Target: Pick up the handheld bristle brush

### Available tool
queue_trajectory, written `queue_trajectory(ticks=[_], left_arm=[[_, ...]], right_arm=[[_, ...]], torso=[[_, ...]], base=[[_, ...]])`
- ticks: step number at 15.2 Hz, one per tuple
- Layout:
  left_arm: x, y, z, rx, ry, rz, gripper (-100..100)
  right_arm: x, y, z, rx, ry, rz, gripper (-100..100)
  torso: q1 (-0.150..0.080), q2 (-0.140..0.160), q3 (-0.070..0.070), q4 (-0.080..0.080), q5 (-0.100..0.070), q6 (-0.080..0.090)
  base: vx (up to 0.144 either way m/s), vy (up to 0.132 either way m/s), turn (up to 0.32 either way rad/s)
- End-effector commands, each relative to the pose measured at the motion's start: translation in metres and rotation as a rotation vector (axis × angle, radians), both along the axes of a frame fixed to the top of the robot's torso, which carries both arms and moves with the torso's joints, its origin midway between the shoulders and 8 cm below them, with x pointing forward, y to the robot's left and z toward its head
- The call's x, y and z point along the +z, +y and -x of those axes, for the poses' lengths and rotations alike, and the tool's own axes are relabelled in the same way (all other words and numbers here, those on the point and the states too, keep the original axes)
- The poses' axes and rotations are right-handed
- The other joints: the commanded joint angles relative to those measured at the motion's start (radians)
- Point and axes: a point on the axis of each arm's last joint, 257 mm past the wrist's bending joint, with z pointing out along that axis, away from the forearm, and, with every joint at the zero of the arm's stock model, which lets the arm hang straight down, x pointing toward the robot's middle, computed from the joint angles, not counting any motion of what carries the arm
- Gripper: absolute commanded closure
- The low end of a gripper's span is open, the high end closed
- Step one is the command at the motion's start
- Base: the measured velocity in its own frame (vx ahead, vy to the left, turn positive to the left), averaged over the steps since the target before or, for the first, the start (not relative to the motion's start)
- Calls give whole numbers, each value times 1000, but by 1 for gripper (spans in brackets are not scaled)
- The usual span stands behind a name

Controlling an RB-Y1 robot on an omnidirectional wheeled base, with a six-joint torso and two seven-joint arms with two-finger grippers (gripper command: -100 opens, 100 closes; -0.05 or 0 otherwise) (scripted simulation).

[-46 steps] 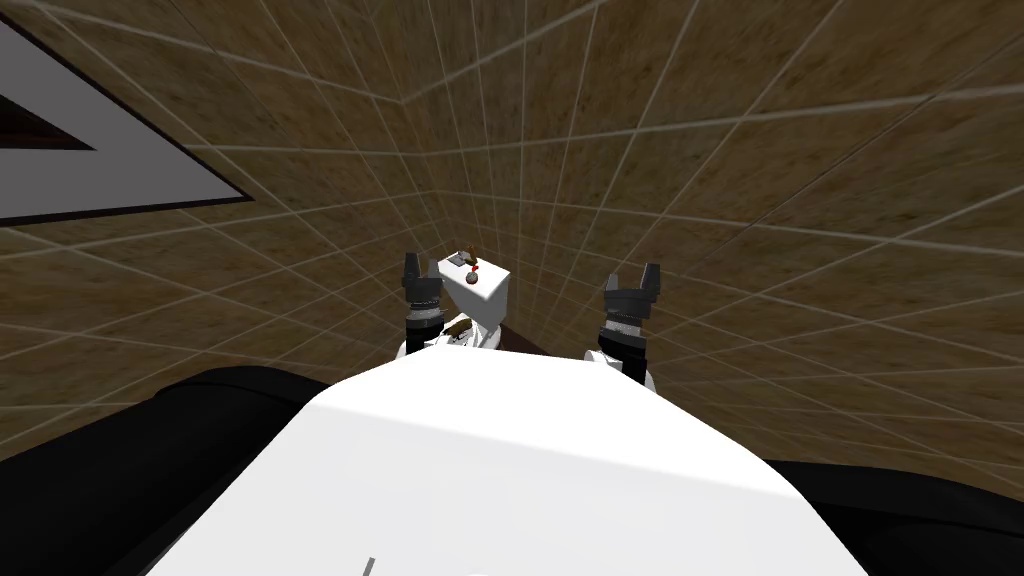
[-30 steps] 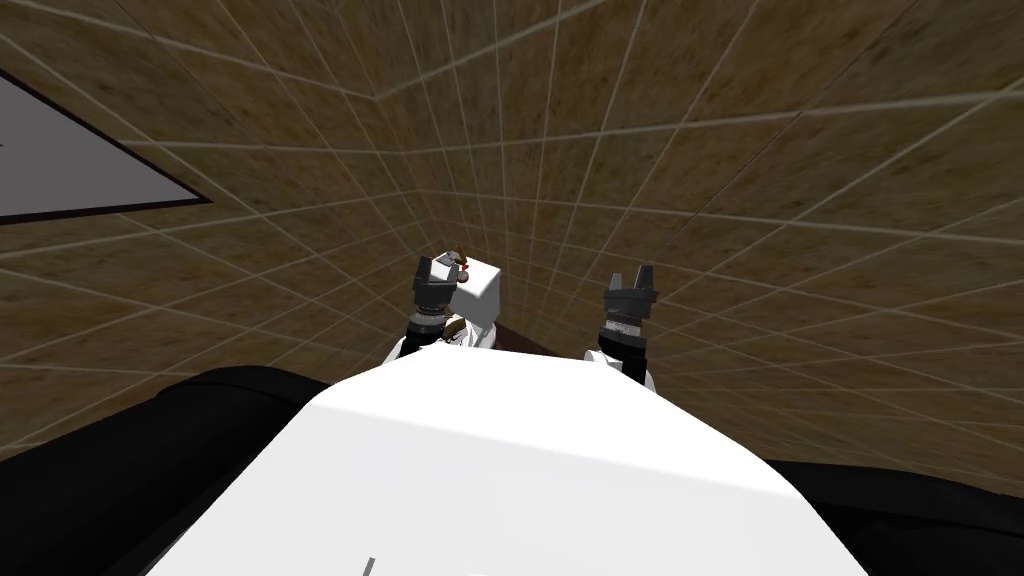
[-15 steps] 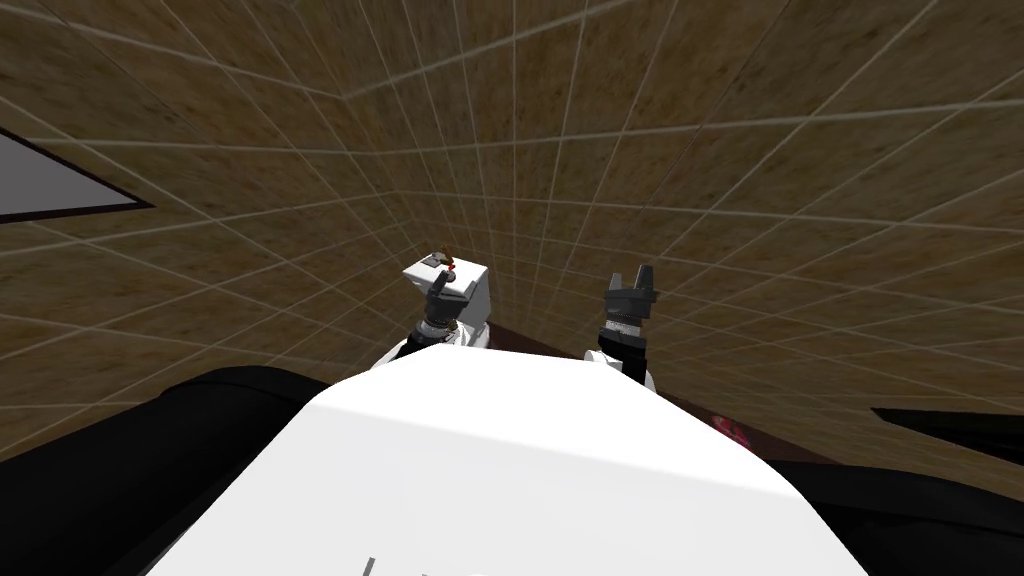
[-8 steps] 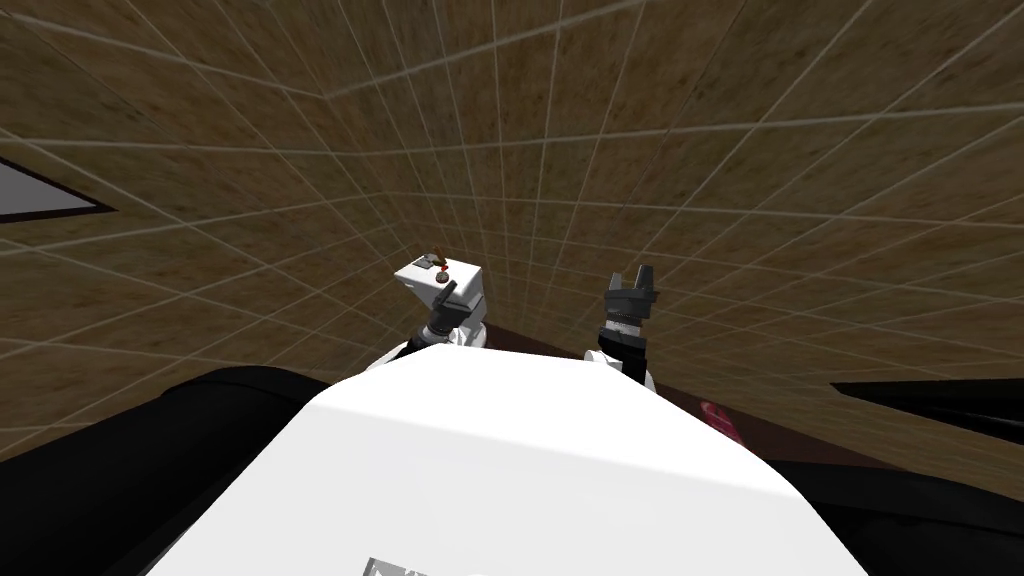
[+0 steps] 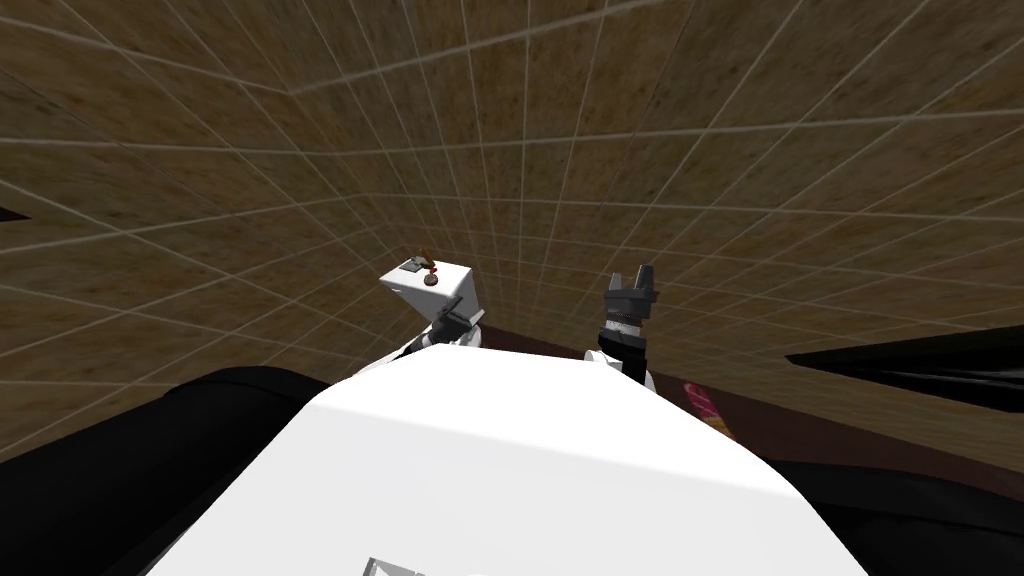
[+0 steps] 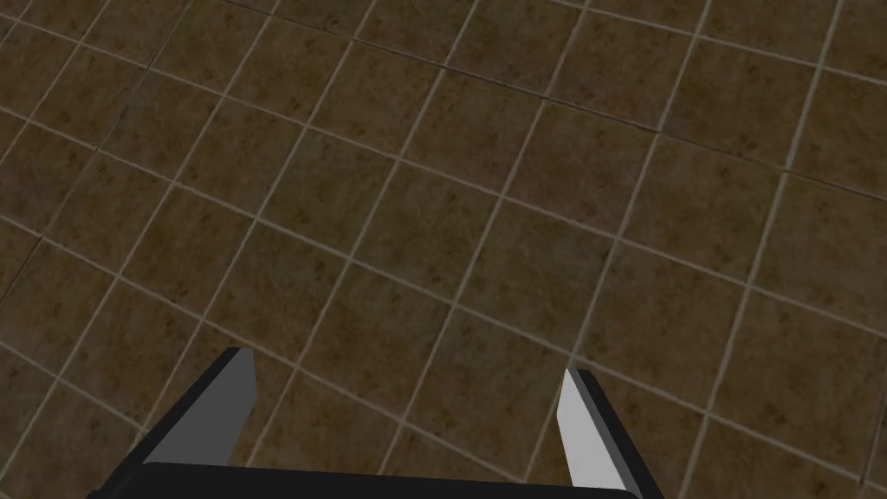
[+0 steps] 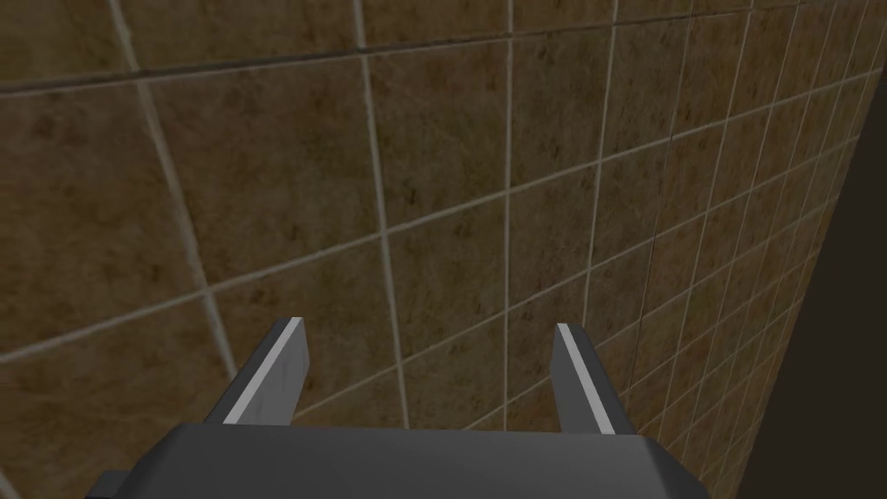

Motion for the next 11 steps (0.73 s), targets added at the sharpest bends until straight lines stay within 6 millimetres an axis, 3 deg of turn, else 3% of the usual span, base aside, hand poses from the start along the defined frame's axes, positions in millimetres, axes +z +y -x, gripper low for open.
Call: queue_trajectory(ticks=[1, 2, 3, 5, 6, 9, 10, 11], left_arm=[[-11, 0, 5, -30, 38, -25, -100], [-11, 0, 6, -32, 38, -27, -100], [-29, 2, 13, -51, 123, -11, -100], [-34, 3, 16, -72, 133, -46, -100], [-53, 6, 24, -82, 219, -27, -100], [-57, 9, 28, -106, 231, -72, -100], [-78, 15, 38, -112, 321, -62, -100], [-79, 17, 40, -121, 326, -81, -100]], right_arm=[[0, 0, 0, 0, 0, 0, 0], [0, 0, 0, 0, 0, 0, 0], [0, 0, 0, 0, 0, 0, 0], [0, 0, 0, 0, 0, 0, 0], [0, 0, 0, 0, 0, 0, 0], [0, 0, 0, 0, 0, 0, 0], [0, 0, 0, 0, 0, 0, 0], [0, 0, 0, 0, 0, 0, 0]], torso=[[0, 0, 0, 0, 0, 0], [0, 0, 0, 0, 0, 0], [1, -1, 0, 0, 0, -1], [0, -1, -1, 0, 0, 0], [1, -1, -1, 0, 0, 0], [0, -1, -1, 0, 0, 0], [1, -1, 0, 0, 0, -1], [1, -1, -1, 0, 0, 0]], base=[[-3, -33, -60], [0, -19, 13], [3, -33, -167], [4, -35, -121], [3, -45, -181], [1, -32, -62], [8, -34, -137], [11, -42, -198]])
